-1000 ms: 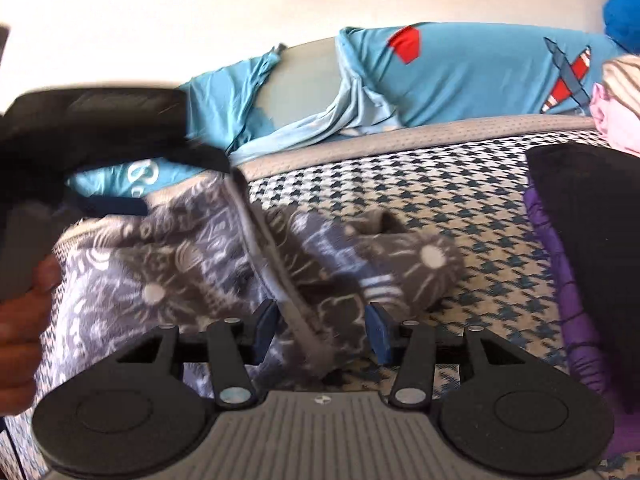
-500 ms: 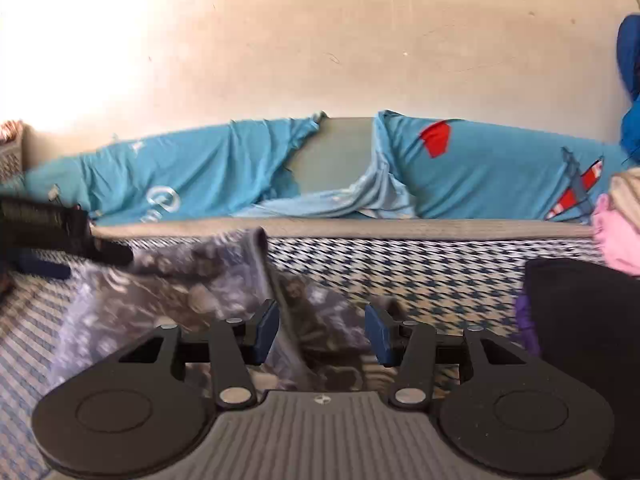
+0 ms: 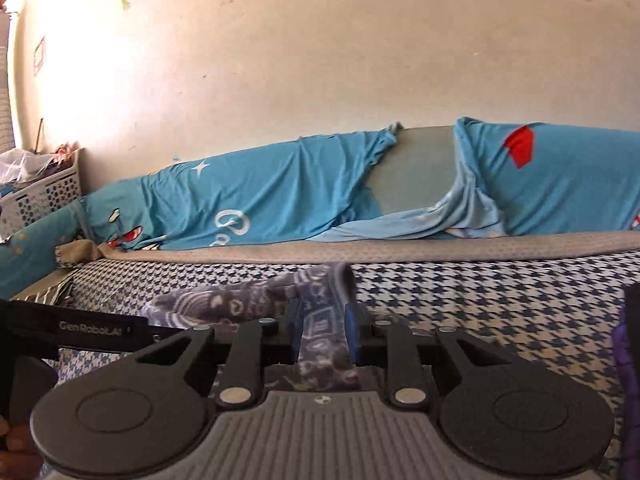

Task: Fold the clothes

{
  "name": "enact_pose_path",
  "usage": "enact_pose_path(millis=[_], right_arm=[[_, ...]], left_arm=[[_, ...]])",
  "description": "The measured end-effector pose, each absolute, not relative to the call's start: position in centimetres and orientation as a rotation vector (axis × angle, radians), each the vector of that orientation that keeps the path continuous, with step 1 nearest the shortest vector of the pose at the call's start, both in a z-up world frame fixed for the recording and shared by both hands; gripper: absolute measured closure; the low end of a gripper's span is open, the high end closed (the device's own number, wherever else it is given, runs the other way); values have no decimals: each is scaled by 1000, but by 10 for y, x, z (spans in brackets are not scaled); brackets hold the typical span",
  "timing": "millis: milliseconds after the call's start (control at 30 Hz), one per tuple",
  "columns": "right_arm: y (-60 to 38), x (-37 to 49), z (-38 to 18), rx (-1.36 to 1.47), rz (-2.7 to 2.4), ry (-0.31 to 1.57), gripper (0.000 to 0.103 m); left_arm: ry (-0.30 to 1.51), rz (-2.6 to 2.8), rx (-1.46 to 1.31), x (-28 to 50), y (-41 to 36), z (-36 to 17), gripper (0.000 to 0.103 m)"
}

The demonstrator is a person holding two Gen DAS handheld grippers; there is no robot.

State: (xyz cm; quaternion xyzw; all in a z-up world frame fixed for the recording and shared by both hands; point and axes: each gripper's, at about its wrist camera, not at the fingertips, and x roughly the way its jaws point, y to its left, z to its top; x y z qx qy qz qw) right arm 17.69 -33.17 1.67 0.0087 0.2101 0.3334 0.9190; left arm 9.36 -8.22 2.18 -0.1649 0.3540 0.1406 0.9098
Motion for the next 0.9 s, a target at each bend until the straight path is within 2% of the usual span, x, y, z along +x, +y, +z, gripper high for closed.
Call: enact_pose_path(millis=[300,567,900], right_arm=[[-307,193,6,11,732,463,81],[-294,212,-13,-9,689,493,80],[-287,230,-29,-12,649,540,83]], left_arm=[[717,314,-378,112,-66,23,5],[735,330,-355,131,-63,12,0],[778,325,-355,157,-55,-7,0]])
